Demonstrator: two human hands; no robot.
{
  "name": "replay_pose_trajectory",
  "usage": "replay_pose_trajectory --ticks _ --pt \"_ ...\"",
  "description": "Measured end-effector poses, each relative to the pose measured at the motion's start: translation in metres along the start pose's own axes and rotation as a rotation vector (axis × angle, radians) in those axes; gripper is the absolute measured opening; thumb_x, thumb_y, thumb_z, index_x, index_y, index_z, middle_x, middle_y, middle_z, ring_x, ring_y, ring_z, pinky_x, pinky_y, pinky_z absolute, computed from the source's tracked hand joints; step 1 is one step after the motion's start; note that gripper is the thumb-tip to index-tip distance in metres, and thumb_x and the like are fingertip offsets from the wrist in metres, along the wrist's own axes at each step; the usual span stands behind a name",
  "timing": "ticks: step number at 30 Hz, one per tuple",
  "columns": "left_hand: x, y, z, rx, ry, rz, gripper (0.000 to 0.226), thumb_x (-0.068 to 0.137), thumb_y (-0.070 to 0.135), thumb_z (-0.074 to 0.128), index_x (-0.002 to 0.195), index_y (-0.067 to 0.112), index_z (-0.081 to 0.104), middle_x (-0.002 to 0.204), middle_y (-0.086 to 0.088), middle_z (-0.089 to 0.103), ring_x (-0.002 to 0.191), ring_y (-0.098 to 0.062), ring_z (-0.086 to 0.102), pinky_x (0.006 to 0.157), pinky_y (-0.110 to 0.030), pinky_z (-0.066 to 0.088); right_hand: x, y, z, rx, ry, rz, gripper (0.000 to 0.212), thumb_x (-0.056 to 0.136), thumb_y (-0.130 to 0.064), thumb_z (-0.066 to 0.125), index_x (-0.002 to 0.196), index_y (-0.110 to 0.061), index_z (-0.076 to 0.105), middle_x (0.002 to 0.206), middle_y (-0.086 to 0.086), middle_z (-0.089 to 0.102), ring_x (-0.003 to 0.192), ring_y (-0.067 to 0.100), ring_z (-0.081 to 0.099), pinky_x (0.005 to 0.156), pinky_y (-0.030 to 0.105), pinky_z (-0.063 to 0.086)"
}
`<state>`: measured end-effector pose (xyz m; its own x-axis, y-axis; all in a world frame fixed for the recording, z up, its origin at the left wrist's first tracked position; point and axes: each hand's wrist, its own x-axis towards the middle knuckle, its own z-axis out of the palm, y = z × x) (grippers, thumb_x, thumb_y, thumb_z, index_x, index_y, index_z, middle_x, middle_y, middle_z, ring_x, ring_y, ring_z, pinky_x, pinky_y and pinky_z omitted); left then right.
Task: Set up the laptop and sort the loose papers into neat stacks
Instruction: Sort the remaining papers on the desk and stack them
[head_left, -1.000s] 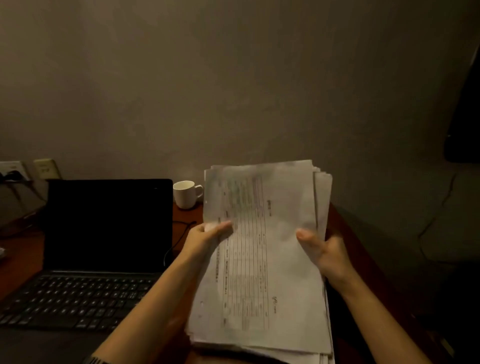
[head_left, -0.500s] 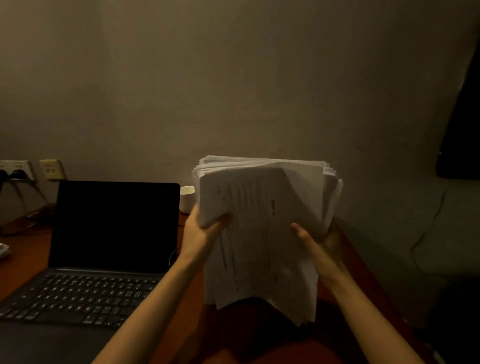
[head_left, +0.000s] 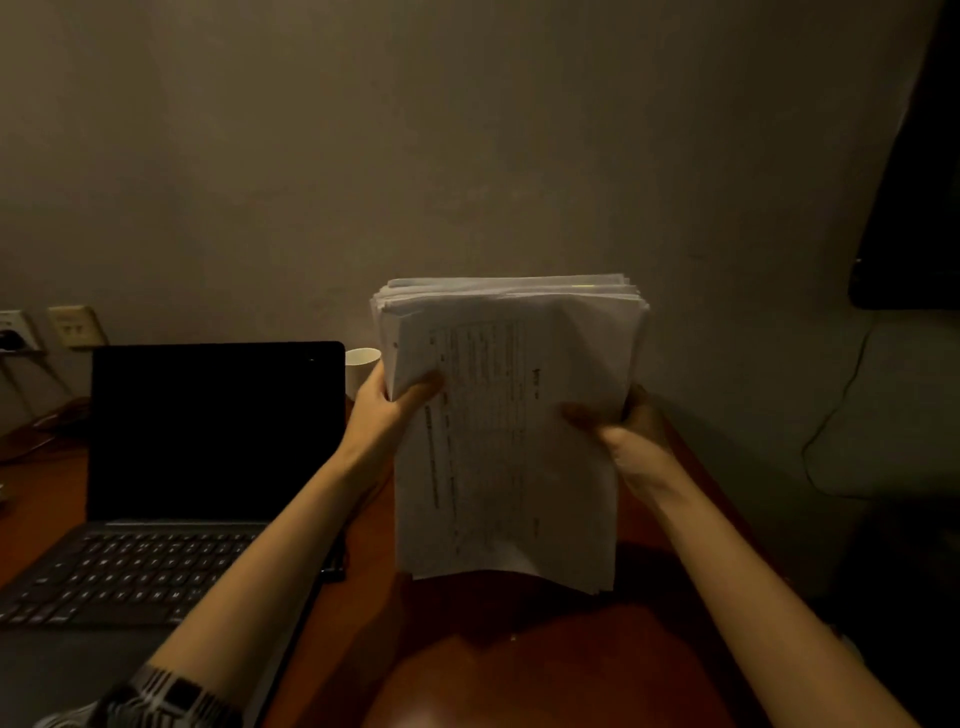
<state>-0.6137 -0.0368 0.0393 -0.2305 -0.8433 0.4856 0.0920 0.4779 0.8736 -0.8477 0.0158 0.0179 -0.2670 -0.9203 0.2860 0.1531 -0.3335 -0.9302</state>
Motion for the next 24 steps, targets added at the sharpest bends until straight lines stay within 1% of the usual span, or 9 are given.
replay_pose_trajectory --ticks 2,4,7,9,11,14,17,21,24 --pt "0.002 -0.006 0.005 -0.008 0.083 -0.016 0.068 0.053 0.066 0.074 0.108 0.031 0.054 0.092 0.007 0.069 0.086 -0.012 0.069 0.065 -0.022 0.055 0.001 0.001 -0.002 -0.014 -0.013 0.007 0.038 0.078 0.009 0.067 0.105 -0.015 0.057 0.094 -0.003 0.065 0.074 0.005 0.067 0.061 0.022 0.057" --pt "0.006 -0.009 0.007 -0.008 0.125 -0.022 0.088 0.048 0.079 0.07 0.113 0.021 0.056 0.097 0.001 0.068 0.087 -0.018 0.069 0.067 -0.027 0.057 0.001 0.003 -0.005 -0.046 -0.03 0.025 0.037 0.079 0.006 0.068 0.098 -0.023 0.056 0.094 -0.006 0.064 0.079 0.003 0.065 0.064 0.021 0.057" --pt "0.003 -0.019 0.004 0.008 0.132 -0.014 0.087 0.046 0.082 0.068 0.11 0.024 0.056 0.1 0.0 0.066 0.087 -0.013 0.069 0.067 -0.024 0.056 -0.004 0.017 -0.01 -0.069 -0.065 0.065 0.044 0.065 -0.018 0.084 0.099 -0.029 0.059 0.097 -0.009 0.067 0.082 0.003 0.067 0.062 0.019 0.055" --pt "-0.008 -0.035 0.003 0.033 0.1 -0.055 0.081 0.049 0.075 0.073 0.113 0.028 0.055 0.107 0.001 0.065 0.095 -0.012 0.067 0.071 -0.024 0.056 -0.011 0.028 -0.008 -0.107 -0.041 0.125 0.053 0.057 -0.031 0.089 0.101 -0.026 0.059 0.096 -0.012 0.067 0.084 0.005 0.066 0.06 0.018 0.054" --pt "-0.022 -0.05 0.006 0.092 0.085 -0.073 0.067 0.057 0.058 0.077 0.114 0.034 0.053 0.112 0.005 0.063 0.102 -0.007 0.063 0.075 -0.018 0.054 -0.017 0.037 -0.001 -0.122 0.04 0.135 0.042 0.069 -0.023 0.083 0.102 -0.024 0.057 0.095 -0.013 0.063 0.082 0.004 0.064 0.059 0.016 0.052" --pt "-0.026 -0.056 0.017 0.14 0.246 -0.011 0.045 0.067 0.027 0.083 0.1 0.036 0.054 0.101 0.014 0.061 0.09 0.01 0.062 0.068 -0.009 0.05 -0.018 0.04 0.009 -0.062 0.106 0.084 0.032 0.075 -0.012 0.076 0.103 -0.018 0.062 0.097 -0.006 0.065 0.073 0.0 0.066 0.055 0.013 0.051" --pt "-0.019 -0.05 0.022 0.141 0.368 0.064 0.039 0.073 0.004 0.077 0.091 0.03 0.054 0.094 0.012 0.059 0.08 0.016 0.06 0.064 -0.007 0.049 -0.014 0.036 0.013 -0.127 0.172 0.013 0.043 0.078 -0.011 0.075 0.118 -0.011 0.059 0.099 -0.005 0.059 0.074 0.0 0.056 0.051 0.003 0.044" --pt "-0.016 -0.064 0.019 0.178 0.343 0.067 0.04 0.07 0.004 0.079 0.102 0.015 0.056 0.097 0.01 0.059 0.084 0.012 0.061 0.066 -0.008 0.05 -0.01 0.048 0.011 -0.201 0.231 -0.041 0.048 0.078 -0.01 0.075 0.122 -0.005 0.057 0.102 -0.003 0.056 0.086 0.01 0.053 0.052 0.002 0.042" --pt "-0.026 -0.085 0.012 0.251 0.229 -0.055 0.05 0.069 0.007 0.08 0.112 0.013 0.054 0.102 0.013 0.058 0.09 0.007 0.059 0.069 -0.01 0.051 -0.007 0.055 0.009 -0.249 0.183 -0.039 0.042 0.077 -0.009 0.076 0.112 -0.013 0.055 0.093 -0.013 0.054 0.079 0.0 0.052 0.054 0.001 0.042"
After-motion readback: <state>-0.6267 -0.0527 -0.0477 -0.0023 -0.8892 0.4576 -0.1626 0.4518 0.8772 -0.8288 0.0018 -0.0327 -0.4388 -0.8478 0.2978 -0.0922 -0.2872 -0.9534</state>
